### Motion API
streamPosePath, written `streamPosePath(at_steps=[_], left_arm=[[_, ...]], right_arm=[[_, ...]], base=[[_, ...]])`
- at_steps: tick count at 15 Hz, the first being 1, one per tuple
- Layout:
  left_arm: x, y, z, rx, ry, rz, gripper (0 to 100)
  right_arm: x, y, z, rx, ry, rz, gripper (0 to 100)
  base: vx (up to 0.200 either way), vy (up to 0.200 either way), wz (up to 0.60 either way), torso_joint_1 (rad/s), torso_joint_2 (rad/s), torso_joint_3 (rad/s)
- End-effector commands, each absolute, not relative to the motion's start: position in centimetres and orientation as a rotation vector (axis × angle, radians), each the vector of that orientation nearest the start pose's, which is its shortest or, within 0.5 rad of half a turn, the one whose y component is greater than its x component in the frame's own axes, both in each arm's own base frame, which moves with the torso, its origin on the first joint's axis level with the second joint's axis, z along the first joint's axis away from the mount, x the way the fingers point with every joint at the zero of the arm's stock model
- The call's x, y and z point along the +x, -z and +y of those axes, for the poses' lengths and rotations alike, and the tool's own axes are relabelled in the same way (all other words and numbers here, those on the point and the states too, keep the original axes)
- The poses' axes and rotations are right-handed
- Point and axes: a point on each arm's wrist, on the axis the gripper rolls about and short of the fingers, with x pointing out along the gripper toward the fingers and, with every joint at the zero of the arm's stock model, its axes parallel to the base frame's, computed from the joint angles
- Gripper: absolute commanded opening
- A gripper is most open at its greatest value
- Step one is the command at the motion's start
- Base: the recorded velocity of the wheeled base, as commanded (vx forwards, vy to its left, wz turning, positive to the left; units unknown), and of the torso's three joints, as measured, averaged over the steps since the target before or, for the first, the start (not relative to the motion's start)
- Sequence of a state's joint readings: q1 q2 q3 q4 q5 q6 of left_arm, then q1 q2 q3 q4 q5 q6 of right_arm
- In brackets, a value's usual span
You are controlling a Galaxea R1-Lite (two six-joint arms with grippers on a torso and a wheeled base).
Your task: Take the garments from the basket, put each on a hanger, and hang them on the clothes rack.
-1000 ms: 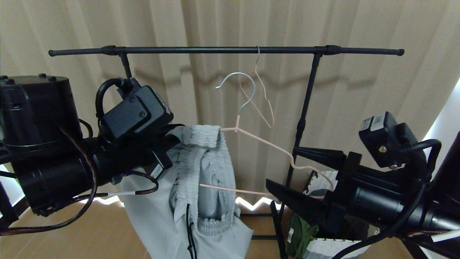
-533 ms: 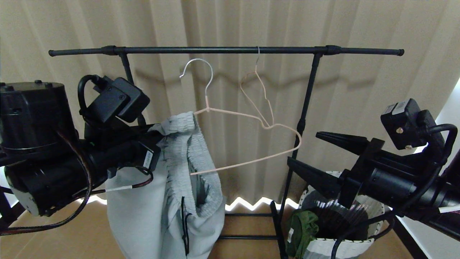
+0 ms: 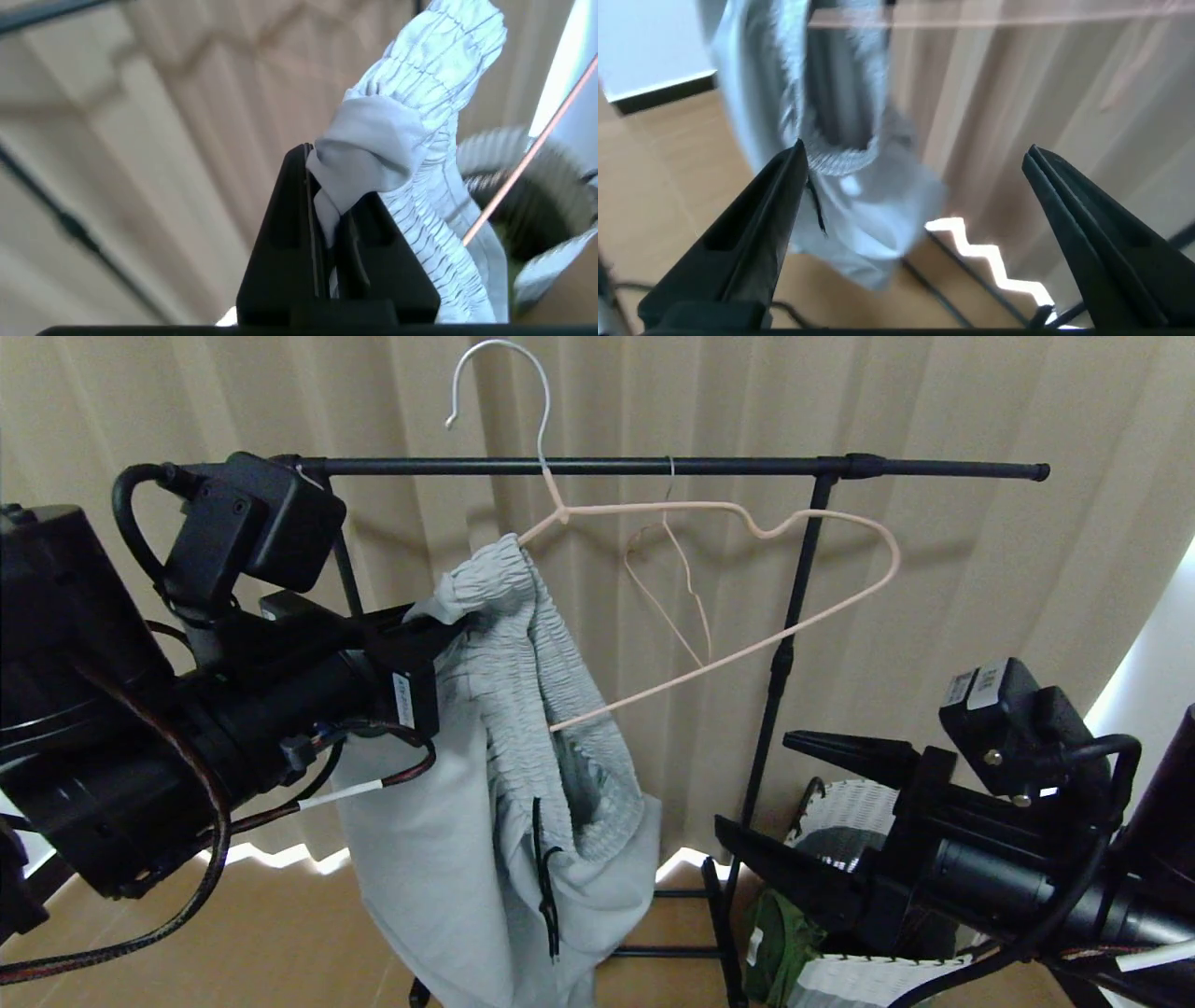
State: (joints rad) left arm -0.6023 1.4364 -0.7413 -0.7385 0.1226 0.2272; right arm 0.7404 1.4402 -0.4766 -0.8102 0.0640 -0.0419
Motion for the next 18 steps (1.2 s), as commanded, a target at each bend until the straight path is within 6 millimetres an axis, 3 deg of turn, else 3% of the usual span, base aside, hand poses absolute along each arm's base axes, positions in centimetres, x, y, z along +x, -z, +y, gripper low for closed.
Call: streamPosePath(at_steps=[1,7,15,16,18], left_arm=[[19.8,-25.0,-14.2,0.198,0.502,-0.115,0],[18.5,-25.6,-15.4,0.180,0.570,-0.154,0],[17.8,-25.9,-15.6,0.152,0.594,-0.162,0],[17.8,-25.9,-15.6,0.135,0.600,-0.157,0],[17.7,-25.9,-15.6,0.134,0.600,-0.157,0]], right_arm=[[17.3,-16.5,16.4,-0.110,-0.817,0.182,100],[19.5,-14.2,18.4,-0.116,-0.791,0.184,100],[19.8,-13.0,18.6,-0.136,-0.762,0.228,100],[19.9,-12.9,18.6,-0.134,-0.745,0.217,0],[20.2,-12.7,18.9,-0.126,-0.727,0.190,0]], base=[[0.000,0.000,0.00,0.000,0.00,0.000],[0.000,0.000,0.00,0.000,0.00,0.000],[0.000,0.000,0.00,0.000,0.00,0.000],[0.000,0.000,0.00,0.000,0.00,0.000],[0.000,0.000,0.00,0.000,0.00,0.000]])
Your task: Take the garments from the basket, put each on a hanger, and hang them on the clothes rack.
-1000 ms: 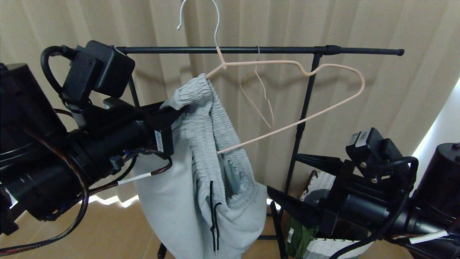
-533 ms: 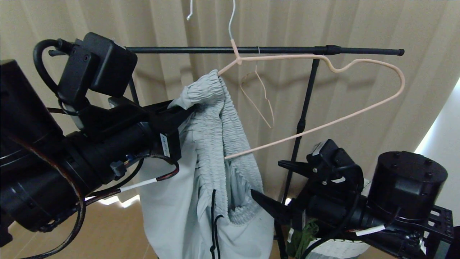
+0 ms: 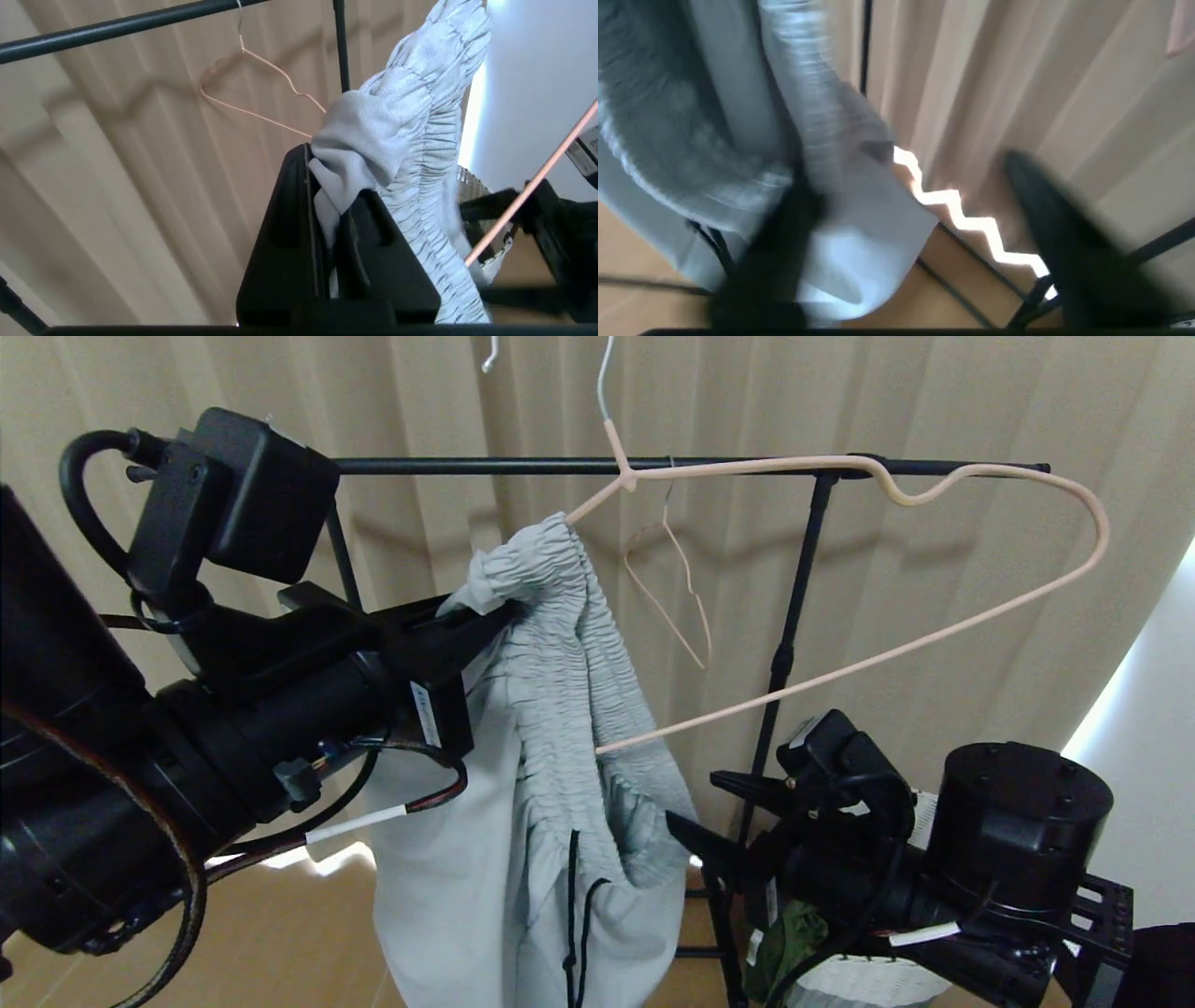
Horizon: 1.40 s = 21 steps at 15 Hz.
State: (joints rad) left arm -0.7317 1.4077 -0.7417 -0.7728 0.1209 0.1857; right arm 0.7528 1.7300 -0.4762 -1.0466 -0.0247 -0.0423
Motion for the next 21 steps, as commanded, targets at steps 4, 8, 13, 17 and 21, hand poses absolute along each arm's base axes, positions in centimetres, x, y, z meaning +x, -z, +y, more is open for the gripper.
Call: streamPosePath(at_steps=[4,8,13,17,21], left_arm=[[18.9,-25.4,-14.2,0.200,0.522,-0.149,0],[19.2,-23.8,-12.3,0.351,0.446,-0.121,0],[20.1,-22.5,-9.8,0.561,0.339,-0.092,0],[20.0,-21.2,-8.4,0.692,0.300,-0.054,0],[20.2,-20.5,-8.0,0.729,0.289,-0.025,0]], right_arm=[[21.2,-13.4,17.6,-0.110,-0.631,0.152,0],[22.9,-15.0,15.1,-0.083,-0.522,0.100,0],[24.6,-15.6,12.6,-0.071,-0.414,0.081,0],[24.6,-15.8,12.4,-0.069,-0.410,0.079,0],[23.8,-16.0,12.2,-0.069,-0.423,0.075,0]], base=[[0.000,0.000,0.00,0.000,0.00,0.000],[0.000,0.000,0.00,0.000,0.00,0.000],[0.000,0.000,0.00,0.000,0.00,0.000],[0.000,0.000,0.00,0.000,0.00,0.000],[0.000,0.000,0.00,0.000,0.00,0.000]])
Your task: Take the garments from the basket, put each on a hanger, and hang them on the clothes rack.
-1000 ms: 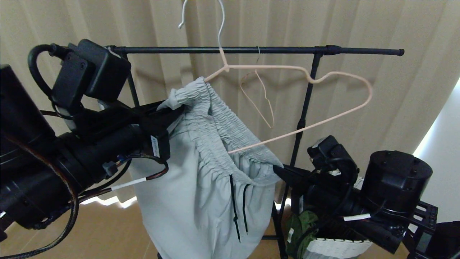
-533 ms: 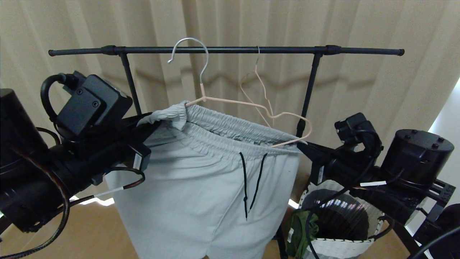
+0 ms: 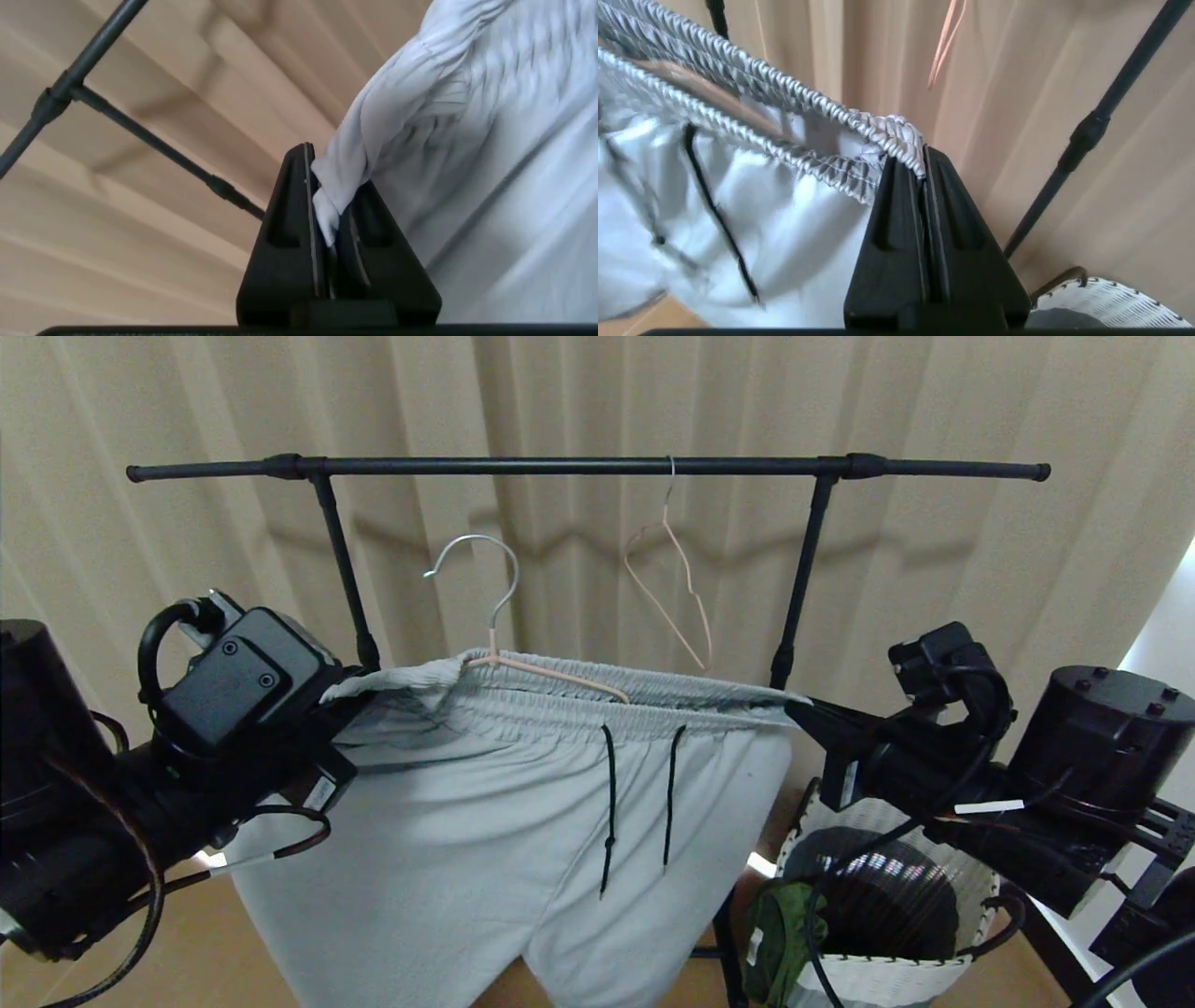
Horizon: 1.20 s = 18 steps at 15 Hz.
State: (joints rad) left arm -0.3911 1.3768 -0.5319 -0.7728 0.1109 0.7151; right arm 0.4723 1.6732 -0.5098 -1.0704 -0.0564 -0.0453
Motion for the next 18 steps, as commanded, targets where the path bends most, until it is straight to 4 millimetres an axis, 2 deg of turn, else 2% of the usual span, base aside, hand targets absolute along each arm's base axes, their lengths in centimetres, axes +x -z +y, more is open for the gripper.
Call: streamPosePath(at_steps=[1,4,5,8,11,12,15,18], left_arm=[[20.3,-20.6,-8.0,0.729,0.286,-0.027,0],[20.9,-20.6,-8.2,0.712,0.277,-0.018,0],[21.0,-20.7,-8.3,0.675,0.277,-0.015,0],[21.3,-20.8,-8.7,0.596,0.289,-0.007,0],[21.3,-20.6,-9.2,0.540,0.310,0.001,0],[20.9,-20.5,-10.3,0.484,0.360,0.002,0],[20.6,-20.6,-11.1,0.471,0.392,-0.008,0],[19.8,-20.5,-12.2,0.452,0.451,-0.013,0]], right_arm=[[23.5,-16.0,12.4,-0.070,-0.437,0.078,0],[21.5,-16.1,14.2,-0.084,-0.533,0.094,0],[20.6,-16.4,14.7,-0.092,-0.573,0.117,100],[19.2,-17.0,15.7,-0.092,-0.637,0.104,100],[18.8,-17.4,16.1,-0.088,-0.658,0.085,100],[18.9,-17.7,16.3,-0.100,-0.677,0.067,100],[19.3,-18.1,16.5,-0.147,-0.683,0.004,100],[20.8,-18.2,17.7,-0.238,-0.679,-0.061,100]], base=[[0.000,0.000,0.00,0.000,0.00,0.000],[0.000,0.000,0.00,0.000,0.00,0.000],[0.000,0.000,0.00,0.000,0.00,0.000],[0.000,0.000,0.00,0.000,0.00,0.000],[0.000,0.000,0.00,0.000,0.00,0.000],[0.000,0.000,0.00,0.000,0.00,0.000],[0.000,0.000,0.00,0.000,0.00,0.000],[0.000,0.000,0.00,0.000,0.00,0.000]])
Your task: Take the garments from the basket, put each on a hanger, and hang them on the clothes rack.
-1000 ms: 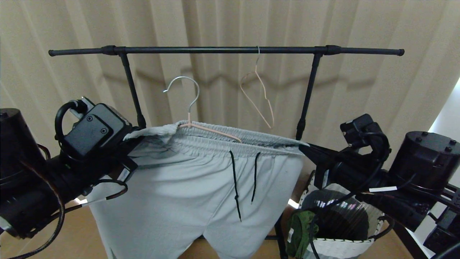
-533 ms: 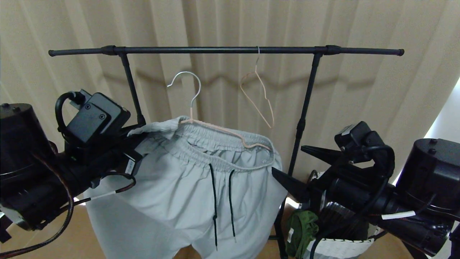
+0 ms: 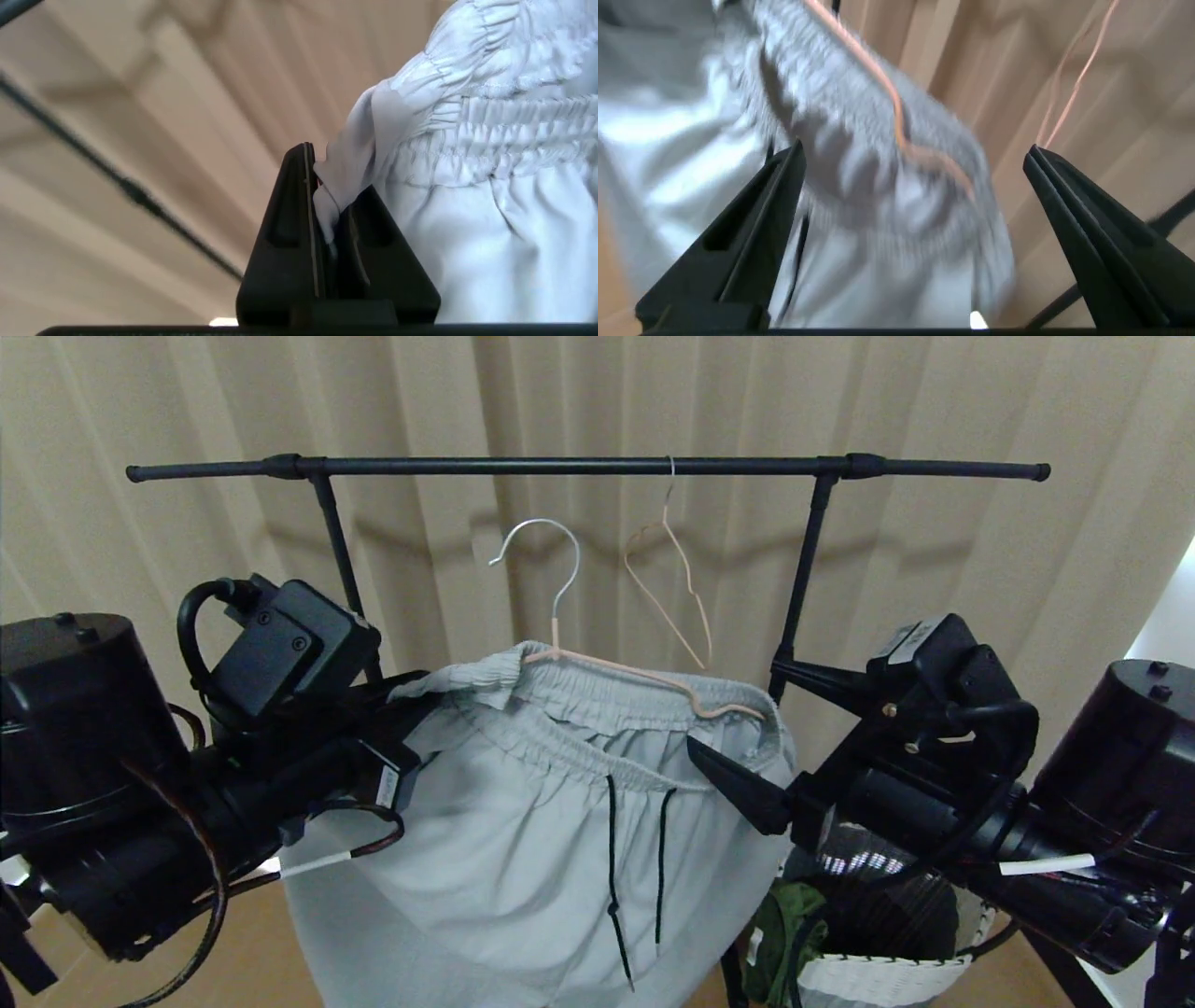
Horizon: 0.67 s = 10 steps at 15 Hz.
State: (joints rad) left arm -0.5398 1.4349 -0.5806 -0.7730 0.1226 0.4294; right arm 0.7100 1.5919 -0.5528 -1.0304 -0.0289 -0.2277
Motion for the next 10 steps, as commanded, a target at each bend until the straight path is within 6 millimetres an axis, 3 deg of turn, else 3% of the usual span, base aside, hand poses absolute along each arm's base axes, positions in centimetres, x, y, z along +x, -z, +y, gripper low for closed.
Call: streamPosePath(at_steps=[1,5,10], left_arm=[[19.6,-20.4,-12.4,0.454,0.463,-0.011,0],[18.8,-20.5,-13.3,0.455,0.513,-0.029,0],[18.3,-20.9,-13.9,0.436,0.537,-0.102,0]], right_arm=[[21.1,-18.3,18.0,-0.246,-0.676,-0.070,100],[23.4,-18.2,17.7,-0.327,-0.616,-0.089,100],[23.5,-18.2,17.7,-0.330,-0.613,-0.090,100]], base=[[0.000,0.000,0.00,0.000,0.00,0.000],[0.000,0.000,0.00,0.000,0.00,0.000],[0.000,0.000,0.00,0.000,0.00,0.000]])
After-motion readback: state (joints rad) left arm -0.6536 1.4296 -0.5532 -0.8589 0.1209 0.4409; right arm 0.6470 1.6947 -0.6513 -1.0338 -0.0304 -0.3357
